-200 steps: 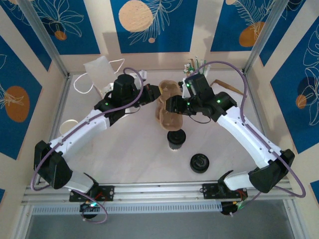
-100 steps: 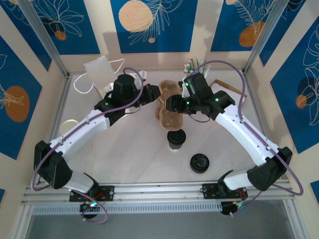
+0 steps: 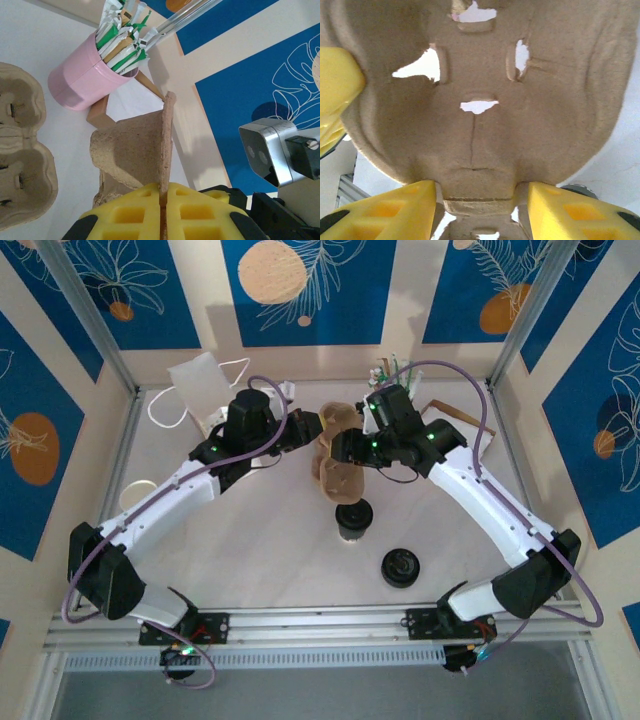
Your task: Pack the takeout coffee
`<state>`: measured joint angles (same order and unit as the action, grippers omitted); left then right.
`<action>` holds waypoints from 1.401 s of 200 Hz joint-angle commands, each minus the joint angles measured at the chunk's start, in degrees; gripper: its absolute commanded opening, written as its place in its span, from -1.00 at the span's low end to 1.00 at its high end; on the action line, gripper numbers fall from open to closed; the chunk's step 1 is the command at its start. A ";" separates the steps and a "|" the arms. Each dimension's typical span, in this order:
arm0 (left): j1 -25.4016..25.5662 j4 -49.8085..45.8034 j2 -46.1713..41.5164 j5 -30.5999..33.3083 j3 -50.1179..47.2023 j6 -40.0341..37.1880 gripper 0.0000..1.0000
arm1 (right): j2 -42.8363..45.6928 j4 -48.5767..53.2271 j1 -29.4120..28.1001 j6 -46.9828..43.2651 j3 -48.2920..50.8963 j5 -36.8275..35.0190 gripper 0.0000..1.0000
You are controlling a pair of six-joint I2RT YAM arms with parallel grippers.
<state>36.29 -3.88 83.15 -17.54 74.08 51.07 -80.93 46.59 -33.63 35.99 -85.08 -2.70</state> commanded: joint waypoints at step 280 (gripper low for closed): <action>-0.85 -11.87 -7.16 3.85 4.83 -5.47 0.95 | 3.96 -0.82 2.09 0.45 0.90 0.94 -0.27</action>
<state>36.10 -9.34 79.20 -16.49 74.39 49.23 -79.88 45.84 -32.18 36.05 -84.97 -1.52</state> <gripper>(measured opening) 0.962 0.369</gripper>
